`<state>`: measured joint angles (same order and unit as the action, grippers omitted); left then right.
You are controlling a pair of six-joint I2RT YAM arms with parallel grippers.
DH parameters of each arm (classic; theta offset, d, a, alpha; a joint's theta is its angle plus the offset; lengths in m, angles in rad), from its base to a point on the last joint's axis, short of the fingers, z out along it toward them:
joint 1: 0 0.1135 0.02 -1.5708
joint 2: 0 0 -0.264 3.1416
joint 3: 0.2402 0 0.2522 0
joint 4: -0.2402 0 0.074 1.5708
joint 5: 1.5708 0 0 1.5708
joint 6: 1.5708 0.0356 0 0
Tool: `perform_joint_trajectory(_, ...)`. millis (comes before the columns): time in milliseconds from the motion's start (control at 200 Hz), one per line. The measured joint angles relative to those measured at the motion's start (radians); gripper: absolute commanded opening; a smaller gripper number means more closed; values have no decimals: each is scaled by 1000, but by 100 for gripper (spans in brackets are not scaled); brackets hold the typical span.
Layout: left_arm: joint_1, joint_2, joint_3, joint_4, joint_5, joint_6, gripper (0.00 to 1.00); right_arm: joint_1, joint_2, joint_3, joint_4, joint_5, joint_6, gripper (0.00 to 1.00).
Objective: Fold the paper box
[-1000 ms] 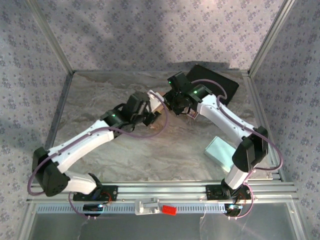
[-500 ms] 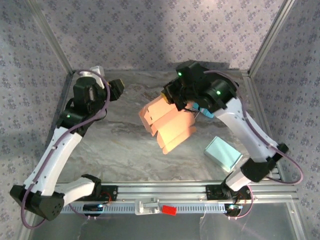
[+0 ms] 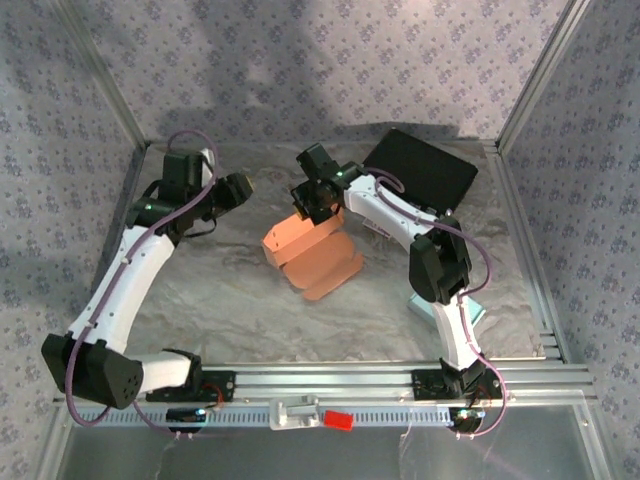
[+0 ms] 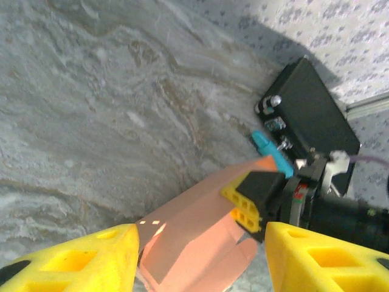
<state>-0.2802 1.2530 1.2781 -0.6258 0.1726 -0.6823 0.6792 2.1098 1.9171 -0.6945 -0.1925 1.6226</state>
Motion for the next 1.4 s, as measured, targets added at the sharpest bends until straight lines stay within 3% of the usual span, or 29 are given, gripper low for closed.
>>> perform_joint_trajectory(265,-2,-2,-114,-10,-17,60,57,0,-39,-209,229,-58,-98,0)
perform_joint_trajectory(485,-2,-29,-272,19,-34,105,54,-10,-145,-480,520,-90,-218,0)
perform_joint_trajectory(789,-2,-110,-504,200,-6,186,34,-58,-245,-773,949,-163,-258,0)
perform_joint_trajectory(1014,-79,-147,-700,409,60,298,36,-92,-247,-844,1111,-232,-251,0)
perform_joint_trajectory(1399,-158,-29,-727,652,105,411,43,-99,-246,-860,1207,-296,-234,0)
